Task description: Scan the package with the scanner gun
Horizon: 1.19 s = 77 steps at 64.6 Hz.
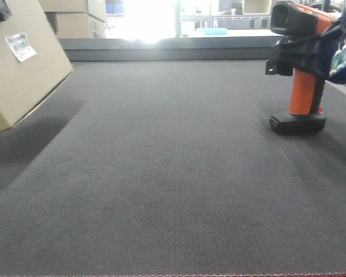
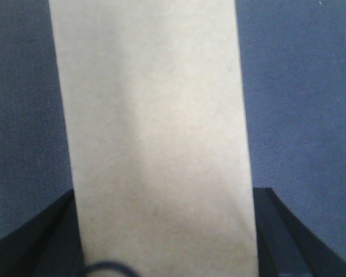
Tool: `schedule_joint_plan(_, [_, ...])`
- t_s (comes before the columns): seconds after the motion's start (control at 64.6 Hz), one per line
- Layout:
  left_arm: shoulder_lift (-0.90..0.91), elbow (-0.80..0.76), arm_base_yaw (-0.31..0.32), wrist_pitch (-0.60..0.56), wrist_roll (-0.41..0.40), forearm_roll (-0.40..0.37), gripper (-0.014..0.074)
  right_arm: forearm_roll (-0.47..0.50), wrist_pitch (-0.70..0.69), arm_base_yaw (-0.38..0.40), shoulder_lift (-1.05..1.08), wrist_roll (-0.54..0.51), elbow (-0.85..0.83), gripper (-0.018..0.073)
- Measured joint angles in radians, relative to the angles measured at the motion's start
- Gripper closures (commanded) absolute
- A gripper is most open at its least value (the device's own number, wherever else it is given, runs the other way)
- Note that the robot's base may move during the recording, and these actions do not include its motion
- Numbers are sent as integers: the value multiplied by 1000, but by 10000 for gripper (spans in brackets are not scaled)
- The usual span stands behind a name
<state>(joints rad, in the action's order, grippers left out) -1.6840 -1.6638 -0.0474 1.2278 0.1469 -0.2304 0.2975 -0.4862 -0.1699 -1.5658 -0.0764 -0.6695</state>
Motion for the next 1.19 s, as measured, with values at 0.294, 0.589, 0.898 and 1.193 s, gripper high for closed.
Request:
schedule_joint_plan(0.294, [0,0,0,0,0,140,707,0,134,74,96,-6,0,29])
schedule_joint_plan(0.589, [-2,0,0,0,0,250,707,0,272,85,210,-6,5,29])
schedule_joint_plan(0.898, [-31,0,0,0,0,252,707,0,293,85,308,-6,104,29])
schedule_joint_plan(1.193, [-57,0,0,-4,0,254,707,0,321,85,431,-8,187,36])
